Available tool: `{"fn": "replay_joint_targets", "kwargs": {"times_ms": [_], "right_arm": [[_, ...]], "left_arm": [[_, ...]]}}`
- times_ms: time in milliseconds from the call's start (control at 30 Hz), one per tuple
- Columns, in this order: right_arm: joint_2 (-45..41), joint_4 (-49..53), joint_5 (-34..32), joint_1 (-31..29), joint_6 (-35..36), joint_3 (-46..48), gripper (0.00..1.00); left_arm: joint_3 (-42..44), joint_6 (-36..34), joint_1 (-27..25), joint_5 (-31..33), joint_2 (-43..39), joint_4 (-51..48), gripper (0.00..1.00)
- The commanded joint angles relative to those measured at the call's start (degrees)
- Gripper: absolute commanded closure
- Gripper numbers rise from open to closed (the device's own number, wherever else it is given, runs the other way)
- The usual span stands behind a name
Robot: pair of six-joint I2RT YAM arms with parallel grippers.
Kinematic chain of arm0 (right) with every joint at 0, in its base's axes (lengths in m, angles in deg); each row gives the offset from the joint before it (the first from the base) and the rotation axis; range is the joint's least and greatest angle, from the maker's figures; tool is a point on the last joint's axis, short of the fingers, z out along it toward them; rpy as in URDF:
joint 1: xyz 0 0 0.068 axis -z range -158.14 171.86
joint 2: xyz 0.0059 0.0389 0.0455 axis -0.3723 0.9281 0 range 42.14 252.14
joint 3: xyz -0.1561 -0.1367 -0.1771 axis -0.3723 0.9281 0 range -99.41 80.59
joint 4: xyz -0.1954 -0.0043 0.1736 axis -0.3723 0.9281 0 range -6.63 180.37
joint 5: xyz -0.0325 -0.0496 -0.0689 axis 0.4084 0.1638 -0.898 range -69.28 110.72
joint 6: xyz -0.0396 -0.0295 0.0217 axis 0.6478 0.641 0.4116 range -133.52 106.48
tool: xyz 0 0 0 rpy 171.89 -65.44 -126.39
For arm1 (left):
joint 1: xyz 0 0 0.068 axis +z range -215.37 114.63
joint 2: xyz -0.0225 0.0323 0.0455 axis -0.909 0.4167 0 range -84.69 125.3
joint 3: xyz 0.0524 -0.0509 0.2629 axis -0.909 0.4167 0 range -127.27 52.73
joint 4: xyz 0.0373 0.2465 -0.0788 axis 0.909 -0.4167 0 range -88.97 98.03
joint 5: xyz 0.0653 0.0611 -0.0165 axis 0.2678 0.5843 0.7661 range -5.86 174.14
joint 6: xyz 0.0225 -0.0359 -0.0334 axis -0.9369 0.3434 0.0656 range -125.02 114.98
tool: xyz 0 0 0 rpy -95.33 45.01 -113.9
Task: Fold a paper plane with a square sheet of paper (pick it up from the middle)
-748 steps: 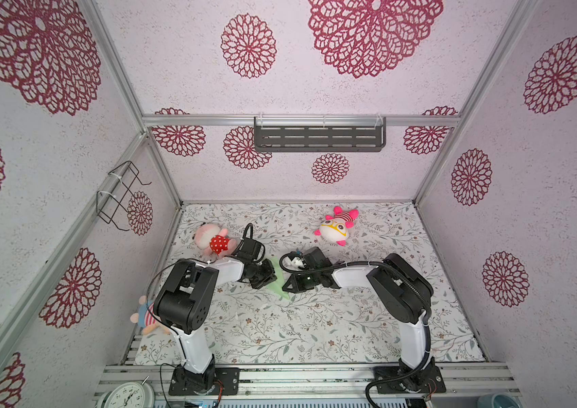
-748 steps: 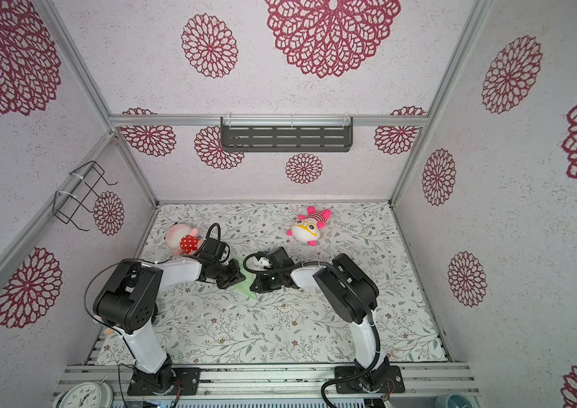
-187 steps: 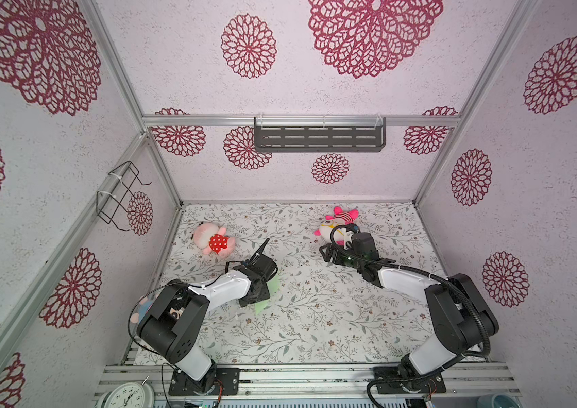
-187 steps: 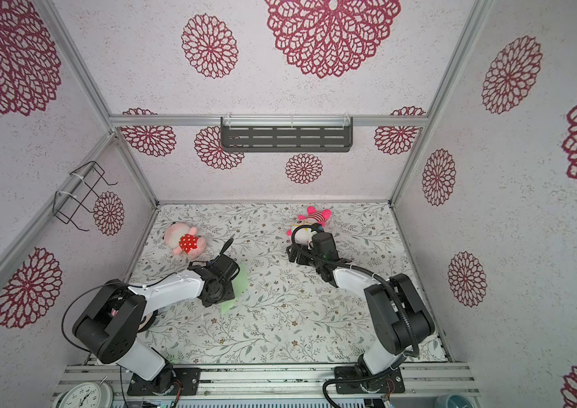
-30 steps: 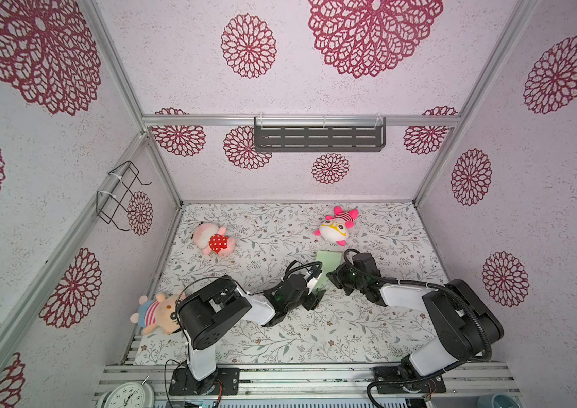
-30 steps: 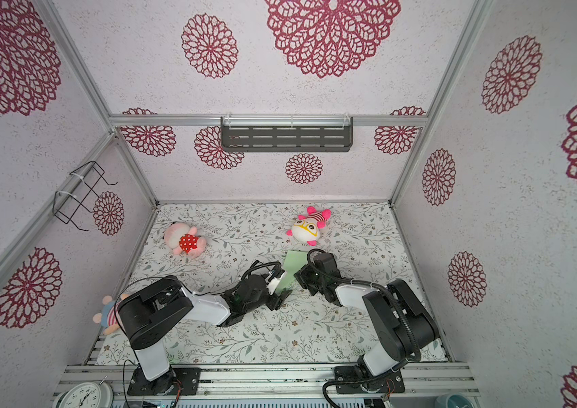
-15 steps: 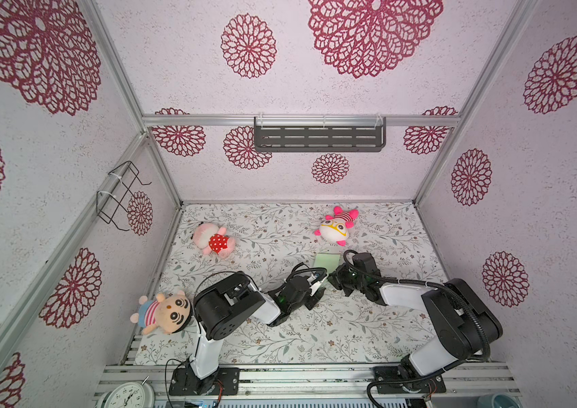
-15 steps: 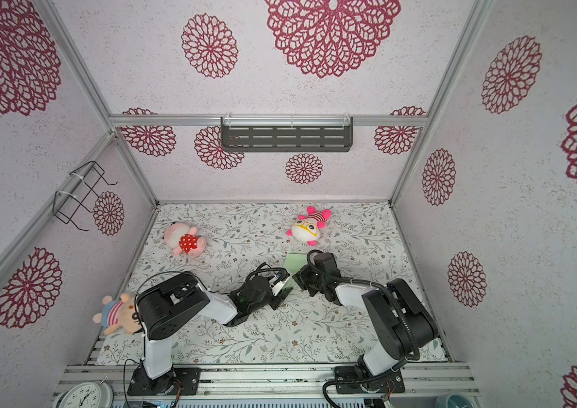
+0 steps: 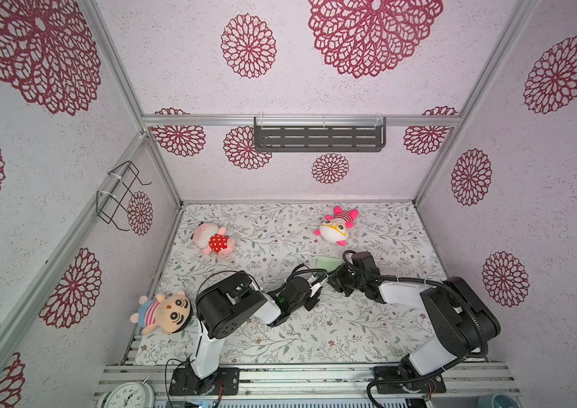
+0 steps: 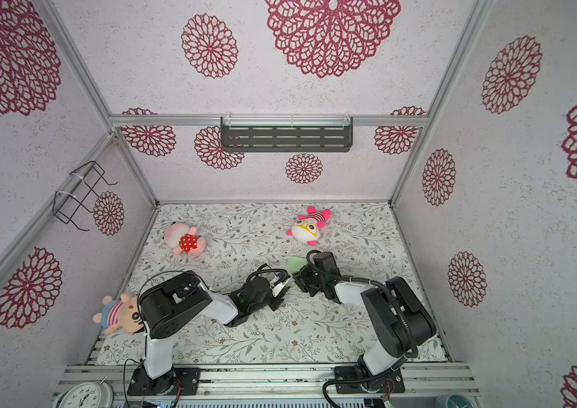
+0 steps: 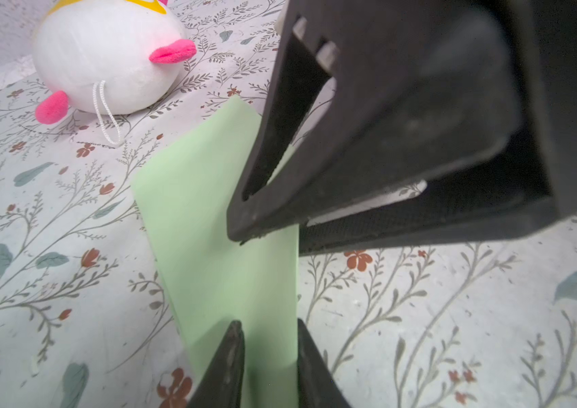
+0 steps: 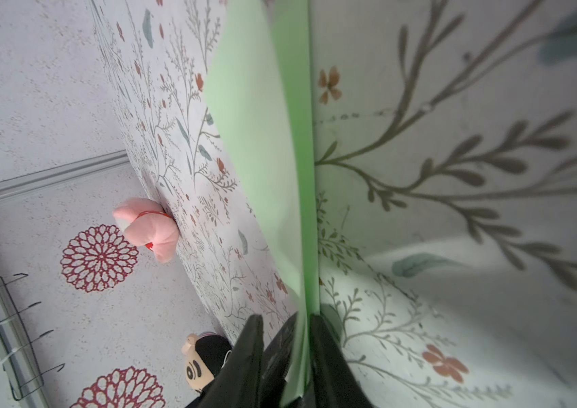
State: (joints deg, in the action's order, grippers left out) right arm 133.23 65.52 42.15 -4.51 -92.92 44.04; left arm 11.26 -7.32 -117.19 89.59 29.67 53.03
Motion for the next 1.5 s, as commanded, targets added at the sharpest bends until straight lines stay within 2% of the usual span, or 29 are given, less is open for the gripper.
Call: {"fn": "replay_joint_targets", "kwargs": {"times_ms": [0,233,500,733,867,1033,1200,1467], "right_arm": [[0.06,3.24,-0.24,0.71,1.53,-2.11,0.68],[-0.34,6.23,-1.75,1.67,3.80,-2.88,0.60],[-3.77,6.87,-4.48,3.00,9.63,-2.60,0.42],[-9.14,6.34,-7.81,4.45,18.28,-1.16,0.32],[-11.22,2.99,-7.32,4.82,22.58,1.05,0.28],[-11.77,-3.99,-2.89,4.84,26.31,3.96,0.28],[-9.48,-12.33,4.51,4.68,28.12,6.42,0.31],[-3.72,-17.38,8.74,3.38,29.66,6.53,0.37]], "left_arm": [[-1.07,-1.79,0.40,-0.62,0.47,-0.90,0.78],[-1.15,-1.47,0.48,-1.37,0.14,-2.34,0.83],[-0.76,0.14,0.73,-2.03,-1.25,-3.60,0.90],[0.65,7.38,2.33,-4.57,-4.19,-4.00,0.94],[2.31,12.17,3.02,-6.05,-4.50,-1.95,0.94],[2.13,16.56,3.95,-7.13,-4.58,-3.38,0.94],[0.08,21.55,5.40,-10.43,-4.33,-7.80,0.92],[-0.19,23.86,6.34,-11.69,-3.89,-9.12,0.90]]}}
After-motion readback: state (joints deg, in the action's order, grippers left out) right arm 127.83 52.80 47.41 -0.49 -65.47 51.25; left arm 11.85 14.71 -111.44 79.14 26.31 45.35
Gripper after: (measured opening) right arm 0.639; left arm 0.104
